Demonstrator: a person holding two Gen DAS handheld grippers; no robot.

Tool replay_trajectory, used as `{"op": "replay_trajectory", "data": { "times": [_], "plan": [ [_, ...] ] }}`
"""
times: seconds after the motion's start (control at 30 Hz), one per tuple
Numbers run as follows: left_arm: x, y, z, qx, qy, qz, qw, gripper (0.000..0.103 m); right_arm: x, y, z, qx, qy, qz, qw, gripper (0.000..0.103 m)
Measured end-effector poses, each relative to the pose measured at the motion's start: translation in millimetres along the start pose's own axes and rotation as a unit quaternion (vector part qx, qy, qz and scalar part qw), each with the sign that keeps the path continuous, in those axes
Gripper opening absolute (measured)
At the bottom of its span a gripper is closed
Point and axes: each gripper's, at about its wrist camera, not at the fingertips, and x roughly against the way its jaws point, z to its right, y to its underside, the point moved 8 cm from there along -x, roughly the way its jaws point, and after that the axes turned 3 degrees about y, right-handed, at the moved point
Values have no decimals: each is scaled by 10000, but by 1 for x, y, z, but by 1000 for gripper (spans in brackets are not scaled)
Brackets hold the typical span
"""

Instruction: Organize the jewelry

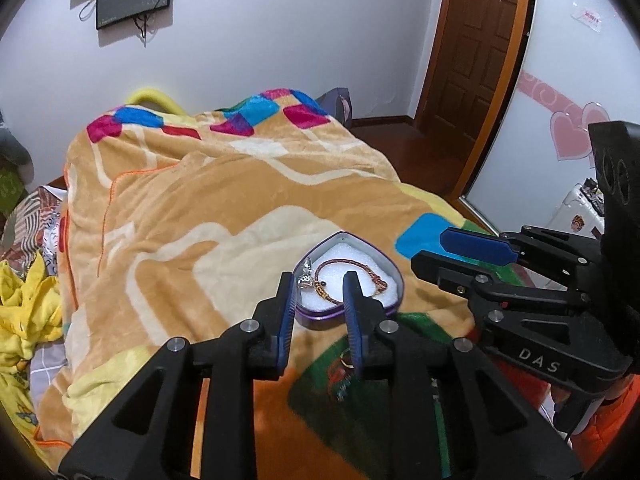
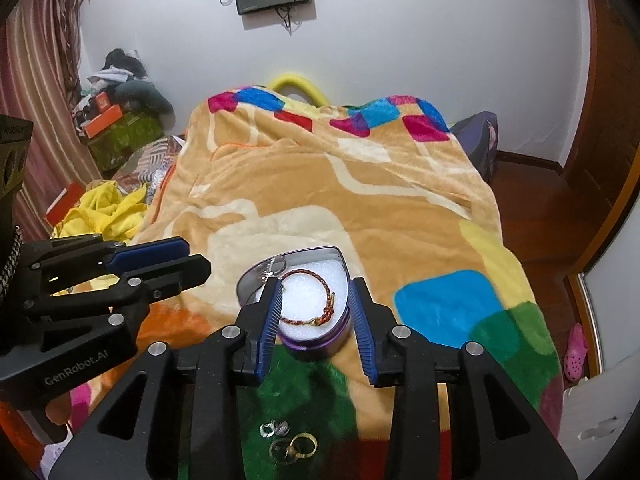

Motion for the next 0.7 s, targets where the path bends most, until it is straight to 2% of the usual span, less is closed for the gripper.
{"op": "replay_trajectory", "data": {
  "times": [0.17,0.37,0.5,0.7],
  "plan": [
    [21,4,5,-3,12,131,9999,34,19,5,-5,-17,-12,68,10000,32],
    [36,20,8,3,51,105,9999,35,34,17,-11,0,45,108,9999,34],
    [38,36,8,60,87,-21,9999,35,36,30,-9,-99,72,55,9999,43],
    [29,66,12,85,181,-335,9992,35,25,59,-5,-284,62,-275,9992,43]
  ]
}}
